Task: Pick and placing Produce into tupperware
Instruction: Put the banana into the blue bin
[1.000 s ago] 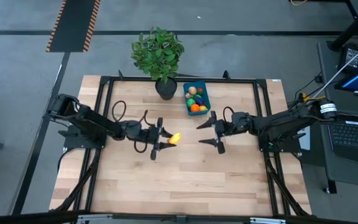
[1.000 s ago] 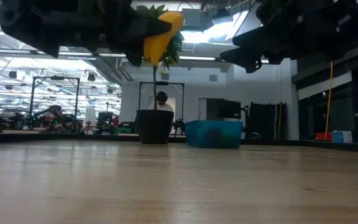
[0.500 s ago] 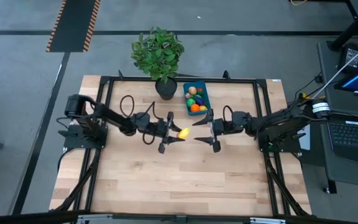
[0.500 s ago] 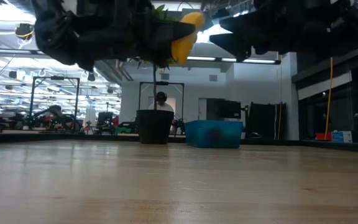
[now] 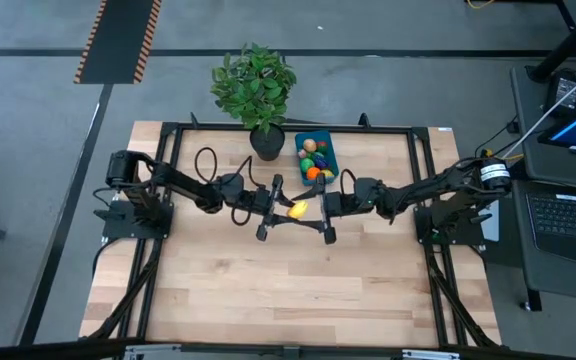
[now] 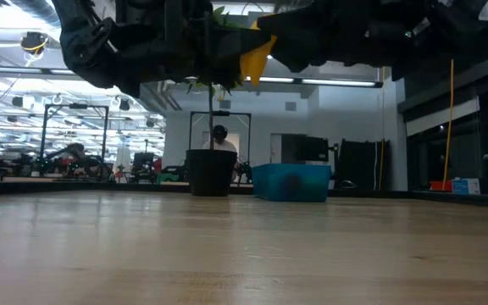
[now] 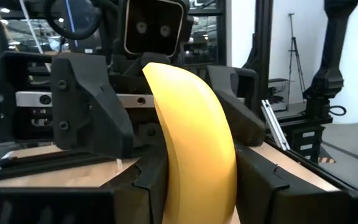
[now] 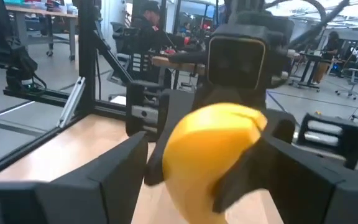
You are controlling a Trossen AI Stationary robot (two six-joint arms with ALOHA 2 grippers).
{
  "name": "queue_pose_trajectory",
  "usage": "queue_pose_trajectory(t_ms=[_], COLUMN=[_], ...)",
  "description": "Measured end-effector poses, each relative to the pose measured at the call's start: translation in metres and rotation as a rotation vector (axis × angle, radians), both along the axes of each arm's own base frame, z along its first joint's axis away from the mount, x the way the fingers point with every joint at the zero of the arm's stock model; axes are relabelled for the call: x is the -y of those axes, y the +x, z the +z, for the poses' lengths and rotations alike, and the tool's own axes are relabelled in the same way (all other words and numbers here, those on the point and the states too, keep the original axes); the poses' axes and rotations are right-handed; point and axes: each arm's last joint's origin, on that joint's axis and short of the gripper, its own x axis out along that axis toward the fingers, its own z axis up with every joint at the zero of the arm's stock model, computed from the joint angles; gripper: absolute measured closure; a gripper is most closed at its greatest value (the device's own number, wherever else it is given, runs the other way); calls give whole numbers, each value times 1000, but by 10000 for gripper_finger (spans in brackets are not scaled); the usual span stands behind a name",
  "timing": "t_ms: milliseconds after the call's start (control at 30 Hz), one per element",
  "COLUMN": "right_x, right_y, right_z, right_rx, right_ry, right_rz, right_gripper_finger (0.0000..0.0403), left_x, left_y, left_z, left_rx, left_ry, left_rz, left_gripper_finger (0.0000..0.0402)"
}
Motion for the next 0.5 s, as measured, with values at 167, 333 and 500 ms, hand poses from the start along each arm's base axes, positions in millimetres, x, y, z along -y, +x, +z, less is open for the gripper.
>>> queue_pose_trajectory(t_ms=[167,333,500], right_x=[0,0,0], right_y=[6,6,6], right_z=[6,6,3], right_rx=[18,11,-26], right_ry=[-1,5,42], right_rz=[0,1,4], right_gripper_finger=[109,135,181], left_x=[0,0,0], left_y=[0,0,0], left_z=[0,0,-1], left_rx=[-1,-2,-8], left_ry=[13,13,13], left_rz=[-7,-7,-8], left_gripper_finger=[271,271,271])
